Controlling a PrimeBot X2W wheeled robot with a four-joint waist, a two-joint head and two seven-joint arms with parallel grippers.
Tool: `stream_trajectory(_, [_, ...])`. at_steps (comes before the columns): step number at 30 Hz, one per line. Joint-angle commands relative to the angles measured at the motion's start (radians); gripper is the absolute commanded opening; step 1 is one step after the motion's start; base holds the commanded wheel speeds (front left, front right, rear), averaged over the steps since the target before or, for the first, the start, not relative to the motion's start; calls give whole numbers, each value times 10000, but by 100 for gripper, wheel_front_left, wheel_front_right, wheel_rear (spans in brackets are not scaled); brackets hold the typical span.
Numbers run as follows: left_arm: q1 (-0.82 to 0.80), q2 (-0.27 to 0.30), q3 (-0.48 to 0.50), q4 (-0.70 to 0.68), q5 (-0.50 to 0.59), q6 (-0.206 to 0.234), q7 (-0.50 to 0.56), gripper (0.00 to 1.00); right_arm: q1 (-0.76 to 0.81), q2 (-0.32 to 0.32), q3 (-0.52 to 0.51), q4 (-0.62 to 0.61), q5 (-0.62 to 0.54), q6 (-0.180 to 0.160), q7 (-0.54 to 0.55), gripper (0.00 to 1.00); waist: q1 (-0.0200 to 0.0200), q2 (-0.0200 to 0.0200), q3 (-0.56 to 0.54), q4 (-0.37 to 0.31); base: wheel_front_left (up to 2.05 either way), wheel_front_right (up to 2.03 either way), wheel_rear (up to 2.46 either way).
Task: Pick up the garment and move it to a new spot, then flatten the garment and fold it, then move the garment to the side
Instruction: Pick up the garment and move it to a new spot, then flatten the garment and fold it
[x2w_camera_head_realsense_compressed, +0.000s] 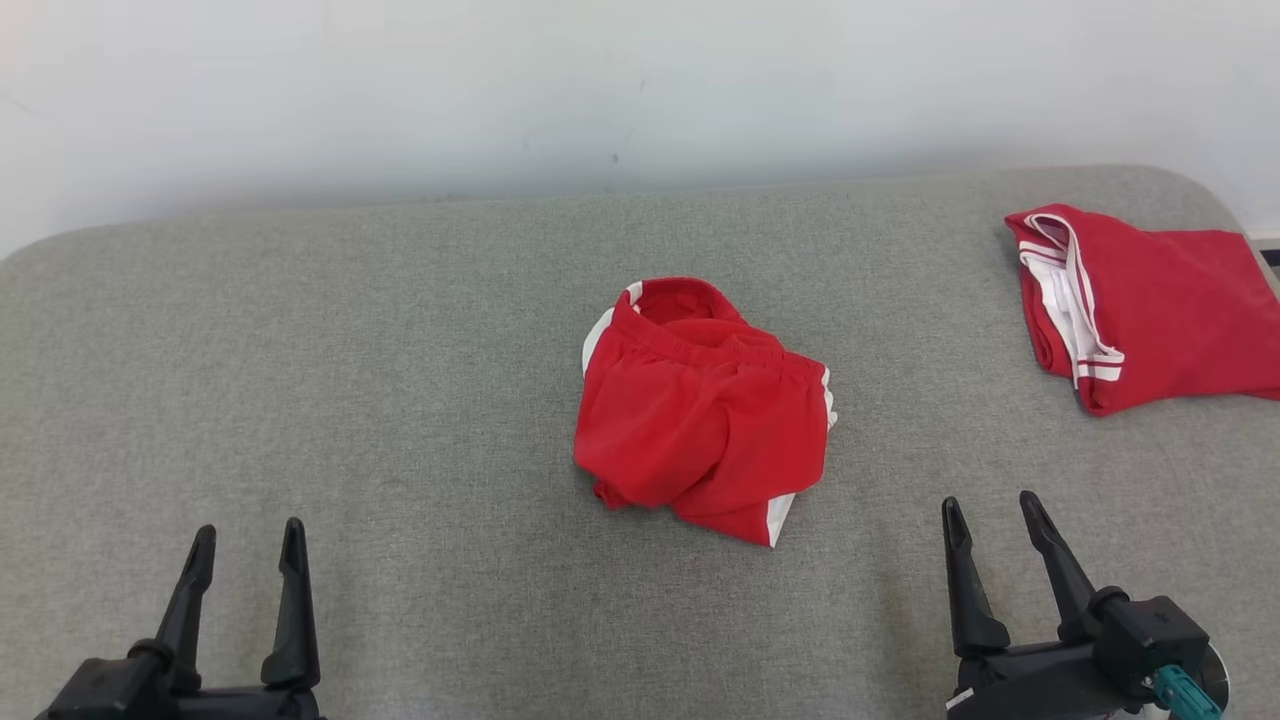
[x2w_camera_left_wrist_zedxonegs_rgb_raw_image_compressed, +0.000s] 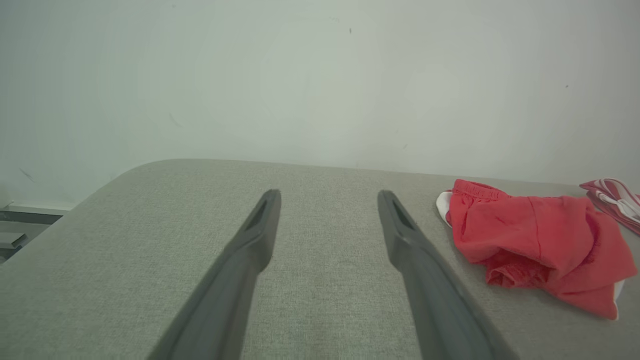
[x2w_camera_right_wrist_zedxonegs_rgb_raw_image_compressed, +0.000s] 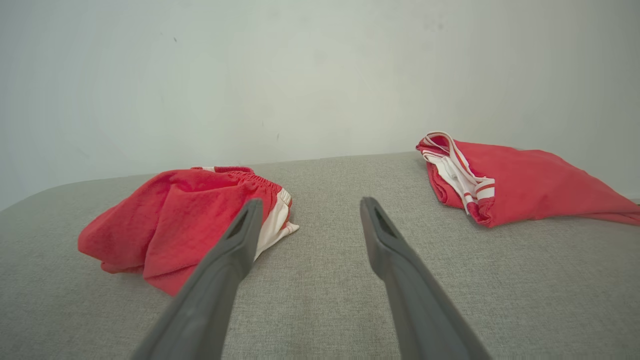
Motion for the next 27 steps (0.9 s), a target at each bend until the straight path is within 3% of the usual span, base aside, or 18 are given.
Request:
stream_trajectory(1, [128, -68, 62, 5, 48, -35, -14, 100, 72, -59, 0, 5, 59, -27, 7, 100, 1, 0, -24, 19, 0, 0, 0])
stream_trajectory(16, [88, -447, 350, 275, 440, -321, -16, 100, 58, -110, 65, 133, 149, -27, 51, 100, 1, 0, -43, 72, 0, 0, 0])
stream_trajectory(27, [-260, -711, 300, 432, 671, -539, -15, 100, -1347, -565, 293, 785, 216, -27, 469, 100, 1, 0, 264, 414, 0, 0, 0])
